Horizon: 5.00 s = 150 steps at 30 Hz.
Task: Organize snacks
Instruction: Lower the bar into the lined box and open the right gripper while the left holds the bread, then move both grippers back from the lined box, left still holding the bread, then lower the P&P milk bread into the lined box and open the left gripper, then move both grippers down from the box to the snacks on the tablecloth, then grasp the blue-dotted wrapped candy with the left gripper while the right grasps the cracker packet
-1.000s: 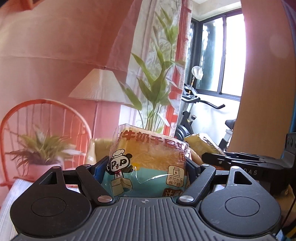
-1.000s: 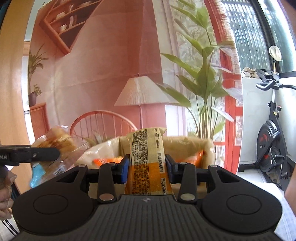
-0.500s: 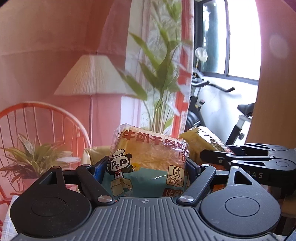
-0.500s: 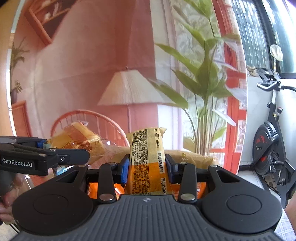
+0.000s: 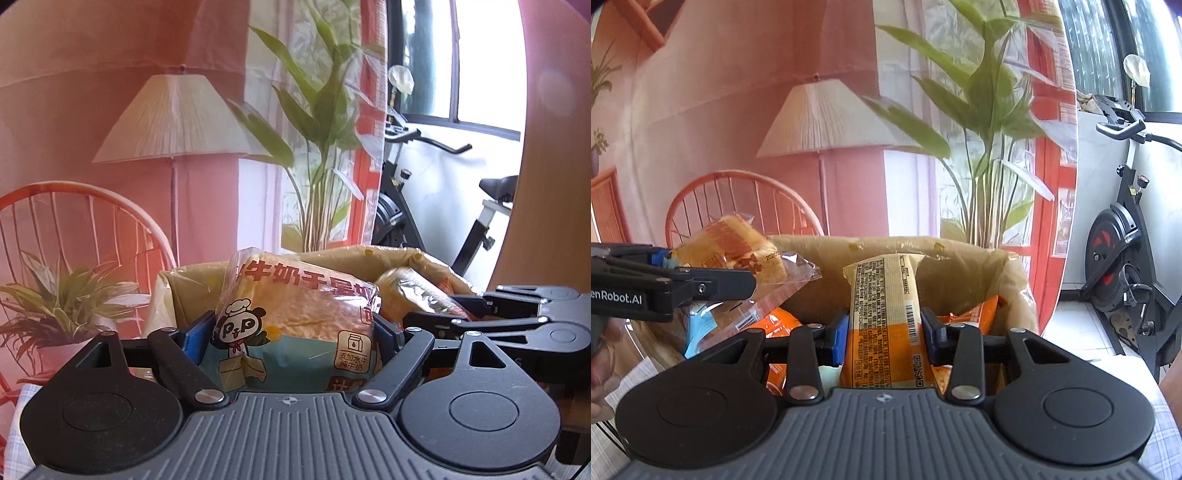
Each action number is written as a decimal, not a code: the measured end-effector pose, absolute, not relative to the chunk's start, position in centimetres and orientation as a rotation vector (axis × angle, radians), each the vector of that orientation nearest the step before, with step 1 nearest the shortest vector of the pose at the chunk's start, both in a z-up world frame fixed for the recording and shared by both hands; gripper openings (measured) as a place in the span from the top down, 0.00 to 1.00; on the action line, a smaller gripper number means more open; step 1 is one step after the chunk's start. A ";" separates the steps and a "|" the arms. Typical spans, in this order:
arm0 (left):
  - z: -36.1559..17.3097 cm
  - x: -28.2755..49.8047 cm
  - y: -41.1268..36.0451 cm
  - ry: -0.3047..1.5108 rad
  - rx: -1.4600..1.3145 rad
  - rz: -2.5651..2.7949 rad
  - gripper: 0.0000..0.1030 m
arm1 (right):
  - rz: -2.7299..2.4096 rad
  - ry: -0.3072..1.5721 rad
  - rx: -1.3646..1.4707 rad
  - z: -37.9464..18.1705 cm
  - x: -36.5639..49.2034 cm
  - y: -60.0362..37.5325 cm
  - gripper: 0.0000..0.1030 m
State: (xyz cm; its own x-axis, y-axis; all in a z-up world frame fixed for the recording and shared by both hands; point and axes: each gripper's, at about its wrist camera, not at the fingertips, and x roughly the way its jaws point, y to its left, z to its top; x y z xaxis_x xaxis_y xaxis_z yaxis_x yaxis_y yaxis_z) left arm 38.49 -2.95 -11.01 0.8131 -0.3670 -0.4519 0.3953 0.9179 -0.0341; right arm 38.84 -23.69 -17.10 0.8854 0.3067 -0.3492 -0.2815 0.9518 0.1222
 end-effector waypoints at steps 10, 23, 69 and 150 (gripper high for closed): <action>-10.2 37.8 -2.9 0.469 0.058 -0.403 0.13 | 0.311 0.333 0.021 -15.6 36.4 -23.3 0.38; -8.6 34.0 -2.1 0.441 0.069 -0.401 0.12 | 0.297 0.304 0.025 -14.7 31.8 -24.1 0.38; -20.8 20.4 4.8 0.622 -0.066 -0.238 0.13 | 0.370 0.463 0.070 -27.8 21.5 -24.5 0.38; -28.2 24.9 0.5 0.750 0.038 -0.367 0.11 | 0.303 0.603 0.058 -35.5 22.6 -27.7 0.43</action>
State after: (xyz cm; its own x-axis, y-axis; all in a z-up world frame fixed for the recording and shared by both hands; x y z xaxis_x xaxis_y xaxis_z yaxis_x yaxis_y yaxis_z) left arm 24.93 0.48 -28.23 0.6712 -0.3120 -0.6724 0.3388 0.9359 -0.0961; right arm 22.60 -27.68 -35.54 0.7806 0.2971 -0.5499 -0.2635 0.9542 0.1416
